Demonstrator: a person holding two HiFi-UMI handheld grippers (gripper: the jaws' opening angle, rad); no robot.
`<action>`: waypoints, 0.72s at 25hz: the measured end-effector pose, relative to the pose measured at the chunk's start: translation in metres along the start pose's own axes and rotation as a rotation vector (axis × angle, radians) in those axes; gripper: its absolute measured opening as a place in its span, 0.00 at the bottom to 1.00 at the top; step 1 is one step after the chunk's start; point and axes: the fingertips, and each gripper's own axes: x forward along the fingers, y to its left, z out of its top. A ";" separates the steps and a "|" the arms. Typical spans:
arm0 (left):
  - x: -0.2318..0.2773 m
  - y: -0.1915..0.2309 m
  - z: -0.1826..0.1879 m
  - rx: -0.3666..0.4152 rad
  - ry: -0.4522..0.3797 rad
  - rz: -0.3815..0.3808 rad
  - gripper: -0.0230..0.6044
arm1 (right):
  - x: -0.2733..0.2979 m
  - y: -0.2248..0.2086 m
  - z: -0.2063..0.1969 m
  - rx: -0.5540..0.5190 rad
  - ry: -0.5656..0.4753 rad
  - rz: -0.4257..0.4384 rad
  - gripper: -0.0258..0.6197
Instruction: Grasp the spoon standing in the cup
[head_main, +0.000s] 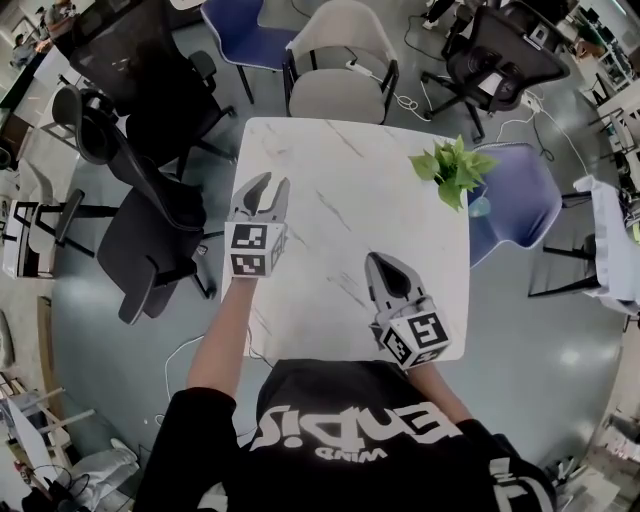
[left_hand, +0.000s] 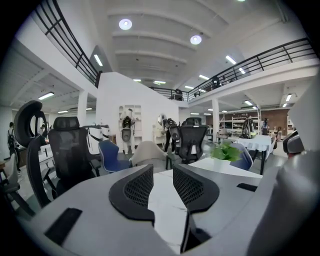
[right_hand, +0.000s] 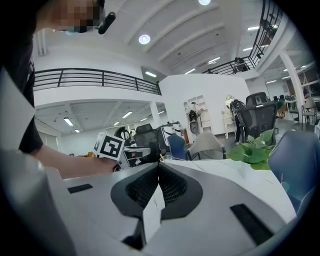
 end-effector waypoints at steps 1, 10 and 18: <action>0.005 0.003 -0.002 0.003 0.004 0.004 0.23 | 0.001 0.000 -0.001 0.001 0.004 -0.002 0.06; 0.045 0.021 -0.028 0.055 0.044 0.027 0.23 | 0.006 -0.005 -0.005 0.009 0.019 -0.019 0.06; 0.078 0.030 -0.038 0.100 0.075 0.021 0.23 | 0.011 -0.007 -0.008 0.017 0.038 -0.035 0.06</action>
